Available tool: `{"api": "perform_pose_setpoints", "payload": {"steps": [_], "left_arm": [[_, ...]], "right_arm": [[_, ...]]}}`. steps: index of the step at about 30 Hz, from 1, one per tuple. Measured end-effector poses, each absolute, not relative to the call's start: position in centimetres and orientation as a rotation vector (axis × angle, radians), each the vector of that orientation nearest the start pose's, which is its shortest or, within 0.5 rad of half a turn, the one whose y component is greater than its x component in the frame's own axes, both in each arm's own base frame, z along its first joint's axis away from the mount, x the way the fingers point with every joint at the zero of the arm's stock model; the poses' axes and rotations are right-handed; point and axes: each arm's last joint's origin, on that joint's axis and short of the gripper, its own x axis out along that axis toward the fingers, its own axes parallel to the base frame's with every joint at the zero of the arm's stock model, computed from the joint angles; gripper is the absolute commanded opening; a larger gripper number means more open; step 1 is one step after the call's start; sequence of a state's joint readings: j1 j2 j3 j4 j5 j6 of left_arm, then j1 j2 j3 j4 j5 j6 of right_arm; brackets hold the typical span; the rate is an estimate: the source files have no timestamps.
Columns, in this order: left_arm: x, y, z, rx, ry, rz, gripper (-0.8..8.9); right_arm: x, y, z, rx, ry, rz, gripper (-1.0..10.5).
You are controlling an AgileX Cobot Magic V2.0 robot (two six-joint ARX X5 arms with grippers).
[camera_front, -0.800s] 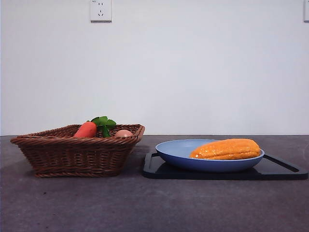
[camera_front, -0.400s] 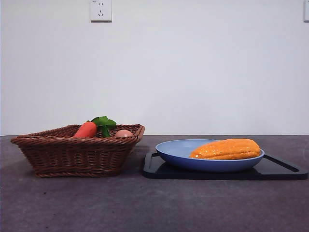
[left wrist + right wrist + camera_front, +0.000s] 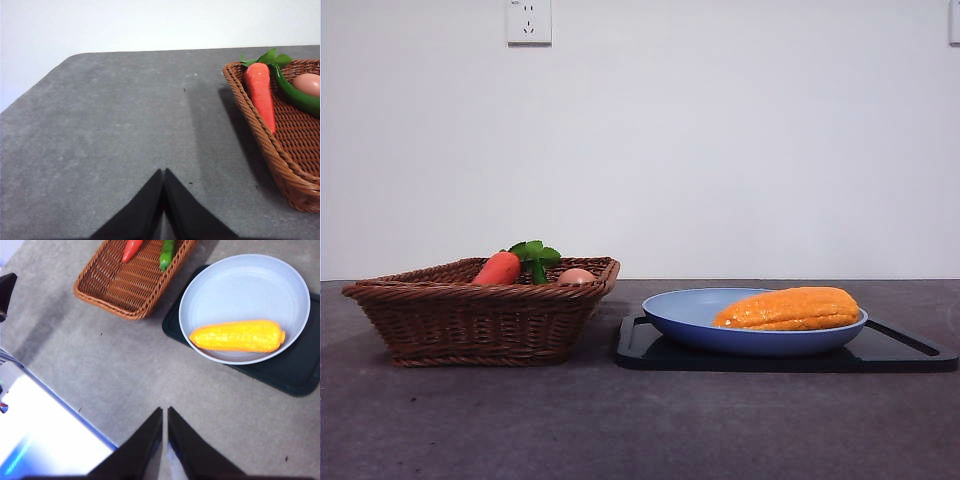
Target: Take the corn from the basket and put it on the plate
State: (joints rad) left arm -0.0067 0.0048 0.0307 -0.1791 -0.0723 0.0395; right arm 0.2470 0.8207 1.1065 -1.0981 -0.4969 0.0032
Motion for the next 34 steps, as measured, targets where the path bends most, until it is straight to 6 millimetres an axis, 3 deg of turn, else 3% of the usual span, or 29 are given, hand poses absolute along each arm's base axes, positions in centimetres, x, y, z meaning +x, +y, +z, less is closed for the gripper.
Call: {"api": "perform_pose_setpoints", "payload": {"steps": [21,28,31,34], "left_arm": [[9.5,0.1,15.6,0.043,0.154,0.063,0.04],[9.5,0.1,15.6,0.043,0.154,0.063,0.04],[9.5,0.1,15.6,0.044,0.154,0.063,0.04],[9.5,0.1,15.6,0.043,0.154,0.063,0.04]], "right_arm": [[11.6,4.3,35.7,0.094,0.804,0.706,0.0],[11.3,2.9,37.0,-0.057,0.438,0.639,0.0],[10.6,2.1,35.9,-0.086,0.303,0.571,0.0],[10.2,1.4,33.4,-0.105,0.215,0.494,0.0]]}}
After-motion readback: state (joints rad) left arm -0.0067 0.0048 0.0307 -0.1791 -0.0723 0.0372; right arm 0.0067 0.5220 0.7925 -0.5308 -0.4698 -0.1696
